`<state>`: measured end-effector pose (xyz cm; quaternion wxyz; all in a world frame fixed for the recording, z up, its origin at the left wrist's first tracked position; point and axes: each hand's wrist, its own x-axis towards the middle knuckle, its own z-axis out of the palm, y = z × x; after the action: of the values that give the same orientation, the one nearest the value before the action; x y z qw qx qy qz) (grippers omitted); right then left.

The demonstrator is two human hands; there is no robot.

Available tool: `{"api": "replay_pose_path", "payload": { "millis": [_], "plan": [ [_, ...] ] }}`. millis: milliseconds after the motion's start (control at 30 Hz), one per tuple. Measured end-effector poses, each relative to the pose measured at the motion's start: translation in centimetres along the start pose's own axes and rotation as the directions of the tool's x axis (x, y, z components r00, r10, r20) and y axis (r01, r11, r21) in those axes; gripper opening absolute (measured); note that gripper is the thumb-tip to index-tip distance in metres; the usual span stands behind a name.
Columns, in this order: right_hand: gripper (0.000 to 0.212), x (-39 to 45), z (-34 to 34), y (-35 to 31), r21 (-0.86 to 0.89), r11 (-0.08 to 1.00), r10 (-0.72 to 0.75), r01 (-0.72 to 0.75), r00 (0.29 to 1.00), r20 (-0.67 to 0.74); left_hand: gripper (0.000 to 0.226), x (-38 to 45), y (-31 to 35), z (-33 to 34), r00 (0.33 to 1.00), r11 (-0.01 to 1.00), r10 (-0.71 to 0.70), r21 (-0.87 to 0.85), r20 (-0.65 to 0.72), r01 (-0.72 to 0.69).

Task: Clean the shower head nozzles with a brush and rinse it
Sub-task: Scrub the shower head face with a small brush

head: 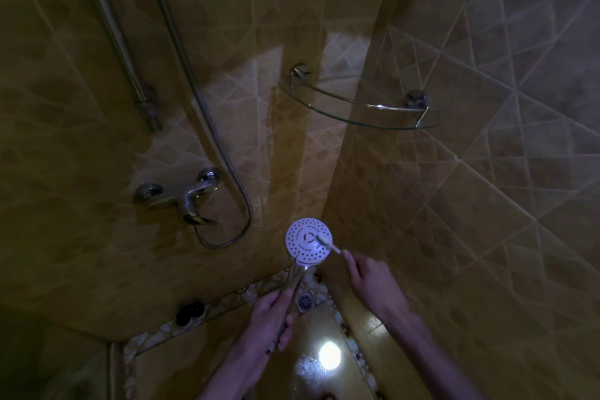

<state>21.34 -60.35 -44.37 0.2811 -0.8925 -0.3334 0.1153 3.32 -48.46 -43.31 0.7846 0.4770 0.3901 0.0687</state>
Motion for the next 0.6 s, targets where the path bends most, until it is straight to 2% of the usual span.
{"api": "replay_pose_path", "payload": {
  "millis": [100,133,200,233,267,333,400,433,500,600],
  "plan": [
    [0.046,-0.1,0.3,0.0,-0.139,0.983,-0.115,0.117,0.993,0.018,0.023,0.4,-0.7,-0.3,1.000,1.000,0.004,0.019,-0.031,-0.004],
    [0.043,0.6,-0.1,-0.1,-0.108,0.990,-0.088,0.089,0.996,0.010,0.023,0.4,-1.0,-0.3,0.999,1.000,0.006,0.027,-0.037,-0.005],
    [0.039,2.2,-1.4,-0.8,0.070,0.996,0.051,-0.052,0.999,0.017,0.022,0.4,-1.3,-0.3,1.000,0.999,0.006,0.036,-0.025,-0.005],
    [0.040,2.6,-1.8,-1.1,0.105,0.991,0.082,-0.083,0.997,0.014,0.022,0.4,-1.4,-0.2,1.000,0.999,0.006,0.035,-0.012,-0.005],
    [0.042,2.6,-2.1,-1.5,0.085,0.995,0.053,-0.051,0.999,-0.010,0.023,0.4,-1.4,-0.2,1.000,1.000,0.006,0.031,-0.004,-0.006],
    [0.049,1.5,-1.7,-1.9,-0.134,0.985,-0.116,0.107,0.991,-0.062,0.023,0.6,-1.4,-0.1,1.000,1.000,0.006,0.023,-0.005,-0.006],
    [0.059,-0.3,-0.3,-2.1,-0.413,0.888,-0.231,0.204,0.973,-0.015,0.023,0.9,-1.4,-0.1,1.000,1.000,0.007,0.029,-0.008,-0.007],
    [0.061,-0.7,0.0,-2.0,-0.458,0.859,-0.253,0.230,0.967,0.013,0.023,0.9,-1.4,-0.2,1.000,0.999,0.006,0.036,-0.007,-0.005],
    [0.058,0.1,-0.4,-1.8,-0.413,0.887,-0.235,0.208,0.972,-0.015,0.022,0.9,-1.6,-0.4,1.000,0.998,0.003,0.057,-0.002,-0.003],
    [0.048,2.3,-2.5,-2.3,-0.137,0.984,-0.119,0.112,0.992,-0.045,0.021,0.7,-1.7,-0.3,1.000,0.996,0.004,0.086,0.014,-0.006]
  ]
}}
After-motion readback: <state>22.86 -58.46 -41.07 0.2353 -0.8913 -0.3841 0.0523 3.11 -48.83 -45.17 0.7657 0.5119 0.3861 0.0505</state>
